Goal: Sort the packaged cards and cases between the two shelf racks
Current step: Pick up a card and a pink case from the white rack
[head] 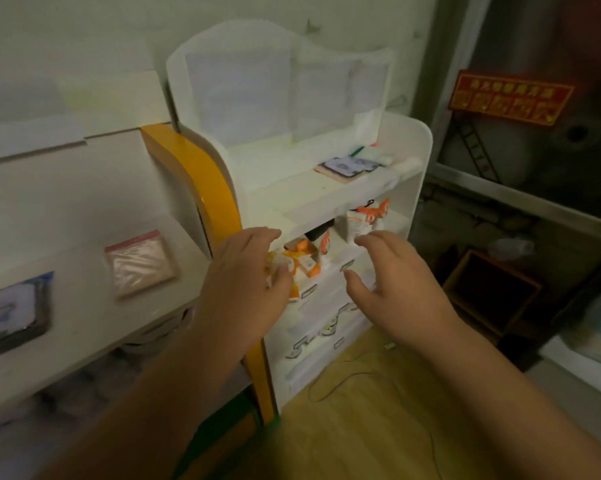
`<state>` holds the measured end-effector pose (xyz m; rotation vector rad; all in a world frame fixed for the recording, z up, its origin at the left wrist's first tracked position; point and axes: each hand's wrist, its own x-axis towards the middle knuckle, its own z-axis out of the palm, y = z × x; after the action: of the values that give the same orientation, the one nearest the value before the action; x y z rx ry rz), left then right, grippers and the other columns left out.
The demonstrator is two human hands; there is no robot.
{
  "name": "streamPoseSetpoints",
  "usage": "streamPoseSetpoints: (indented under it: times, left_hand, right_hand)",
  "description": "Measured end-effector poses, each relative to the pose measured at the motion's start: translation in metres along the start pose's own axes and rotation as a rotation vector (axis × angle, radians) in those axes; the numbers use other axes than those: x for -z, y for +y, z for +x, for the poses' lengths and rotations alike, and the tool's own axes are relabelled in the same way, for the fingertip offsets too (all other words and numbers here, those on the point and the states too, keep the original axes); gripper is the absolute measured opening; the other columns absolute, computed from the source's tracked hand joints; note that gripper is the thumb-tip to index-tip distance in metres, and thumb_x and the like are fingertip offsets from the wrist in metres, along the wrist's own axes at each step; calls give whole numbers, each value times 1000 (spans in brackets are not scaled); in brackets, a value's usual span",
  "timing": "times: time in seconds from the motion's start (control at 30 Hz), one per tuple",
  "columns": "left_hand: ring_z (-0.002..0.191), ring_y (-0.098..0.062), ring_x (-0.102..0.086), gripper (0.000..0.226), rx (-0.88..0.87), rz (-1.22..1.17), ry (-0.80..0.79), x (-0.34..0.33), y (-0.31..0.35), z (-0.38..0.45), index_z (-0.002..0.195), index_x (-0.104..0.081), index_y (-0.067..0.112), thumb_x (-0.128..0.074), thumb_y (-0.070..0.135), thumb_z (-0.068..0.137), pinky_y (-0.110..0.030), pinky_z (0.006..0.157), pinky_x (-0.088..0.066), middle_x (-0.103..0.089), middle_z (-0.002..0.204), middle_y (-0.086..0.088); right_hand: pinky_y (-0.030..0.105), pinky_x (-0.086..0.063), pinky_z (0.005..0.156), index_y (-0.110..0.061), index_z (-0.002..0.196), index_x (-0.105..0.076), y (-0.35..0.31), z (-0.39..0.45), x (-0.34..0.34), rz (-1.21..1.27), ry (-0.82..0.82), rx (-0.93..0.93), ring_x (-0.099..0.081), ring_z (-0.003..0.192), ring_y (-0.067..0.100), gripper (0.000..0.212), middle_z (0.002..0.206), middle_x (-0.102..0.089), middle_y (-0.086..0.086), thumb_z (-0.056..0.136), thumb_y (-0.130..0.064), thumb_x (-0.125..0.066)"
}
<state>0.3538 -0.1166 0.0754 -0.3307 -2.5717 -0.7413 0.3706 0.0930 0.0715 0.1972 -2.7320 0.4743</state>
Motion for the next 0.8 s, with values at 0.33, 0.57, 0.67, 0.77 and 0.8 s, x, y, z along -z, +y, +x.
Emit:
streamPoseSetpoints:
  times: [0.33,0.57,0.67,0.77,0.8]
  left_hand:
    - [122,-7,-38,42,-64,-56,-77,-56,40,46,134,-49,28,-56,31,93,-21,93,-31,-50,132,11]
    - [125,-7,-38,43,-45,-110,-115,-103,46,103,135,-47,30,-56,33,93,-24,95,-38,-48,134,14]
    - [126,-10,-38,44,-61,-120,-118,-121,40,136,135,-48,28,-56,29,92,-25,97,-36,-48,135,12]
    - [126,-12,-39,45,-89,-103,-108,-138,32,171,134,-49,27,-57,28,90,-27,101,-36,-49,136,10]
    - [127,-12,-39,45,-90,-96,-109,-143,29,182,135,-49,27,-57,30,90,-27,102,-36,-49,136,10]
  right_hand:
    - [28,-34,110,-22,145,-43,58,9,8,-23,-7,-91,-40,133,12,57,146,-44,-5,95,-47,-51]
    - [31,-37,112,-24,145,-41,105,49,2,-68,-44,-133,-39,134,12,57,147,-42,-6,95,-49,-51]
    - [30,-35,110,-25,145,-41,120,80,-4,-85,-51,-138,-38,133,11,56,147,-41,-8,95,-49,-50]
    - [28,-34,110,-27,145,-39,133,114,-9,-90,-64,-137,-36,134,11,55,148,-40,-9,95,-49,-49]
    - [29,-34,111,-28,145,-39,138,126,-10,-87,-66,-142,-36,135,11,55,149,-39,-10,95,-49,-49]
